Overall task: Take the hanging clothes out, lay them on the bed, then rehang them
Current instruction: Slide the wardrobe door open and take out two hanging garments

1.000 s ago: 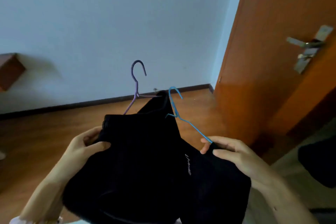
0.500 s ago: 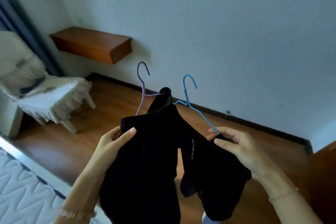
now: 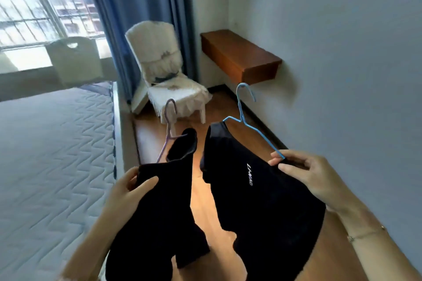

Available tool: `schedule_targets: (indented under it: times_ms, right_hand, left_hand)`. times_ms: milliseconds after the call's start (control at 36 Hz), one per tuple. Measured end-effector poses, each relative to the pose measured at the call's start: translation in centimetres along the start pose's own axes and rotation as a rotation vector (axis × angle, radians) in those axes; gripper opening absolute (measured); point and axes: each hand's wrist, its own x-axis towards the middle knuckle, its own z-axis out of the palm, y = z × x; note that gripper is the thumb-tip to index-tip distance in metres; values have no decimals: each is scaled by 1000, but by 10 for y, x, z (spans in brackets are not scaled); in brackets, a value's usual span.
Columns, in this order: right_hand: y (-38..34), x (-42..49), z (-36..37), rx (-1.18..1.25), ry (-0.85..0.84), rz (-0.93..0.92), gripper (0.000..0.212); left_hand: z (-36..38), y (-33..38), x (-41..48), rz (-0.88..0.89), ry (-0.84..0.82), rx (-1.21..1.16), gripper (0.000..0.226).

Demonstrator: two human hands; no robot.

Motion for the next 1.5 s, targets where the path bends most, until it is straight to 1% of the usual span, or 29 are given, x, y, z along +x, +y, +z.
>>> schedule_targets:
  times_ms: [111, 194, 306, 389, 528, 667, 722, 833, 889, 972, 1083, 1278, 1361, 1444, 1500]
  right_hand:
    - [1, 58, -7, 4, -114, -34, 27]
    - [1, 103, -3, -27, -178, -72, 27]
    - [1, 167, 9, -34, -270, -99, 26]
    - [-1, 222, 19, -57, -327, -137, 25]
    - [-14, 331, 48, -123, -407, -223, 23]
    - [-48, 444, 80, -164, -497, -287, 20]
    - [-64, 487, 93, -171, -508, -342, 20]
    - [-92, 564, 119, -104, -515, -407, 20]
    - [-104, 602, 137, -69, -525, -442, 21]
    - [-118, 661, 173, -42, -575, -491, 19]
    - [-125, 745, 233, -65, -678, -537, 17]
    - [-131, 898, 341, -107, -894, -634, 23]
    - [-139, 961, 383, -173, -958, -693, 24]
    - [-151, 1011, 422, -204, -1002, -731, 18]
    - [-163, 1042, 449, -222, -1029, -761, 24]
  left_hand:
    - [0, 7, 2, 55, 149, 91, 10]
    - [-4, 9, 9, 76, 229, 184, 9]
    - [-9, 8, 32, 78, 328, 267, 14]
    - [-14, 7, 61, 83, 387, 274, 18]
    - [-32, 14, 128, 79, 444, 263, 12]
    - [-59, 43, 197, 80, 513, 206, 18]
    - [-72, 57, 223, 90, 539, 208, 18]
    - [-96, 87, 270, 110, 604, 235, 15]
    - [-109, 98, 294, 120, 635, 260, 21]
    - [-128, 103, 334, 122, 686, 303, 13]
    - [-149, 93, 391, 105, 781, 326, 13]
    - [-178, 66, 494, -5, 974, 262, 16]
    - [-189, 64, 537, -58, 1022, 225, 17]
    - [-201, 67, 572, -92, 1054, 206, 15]
    - [-216, 69, 594, -119, 1090, 208, 15]
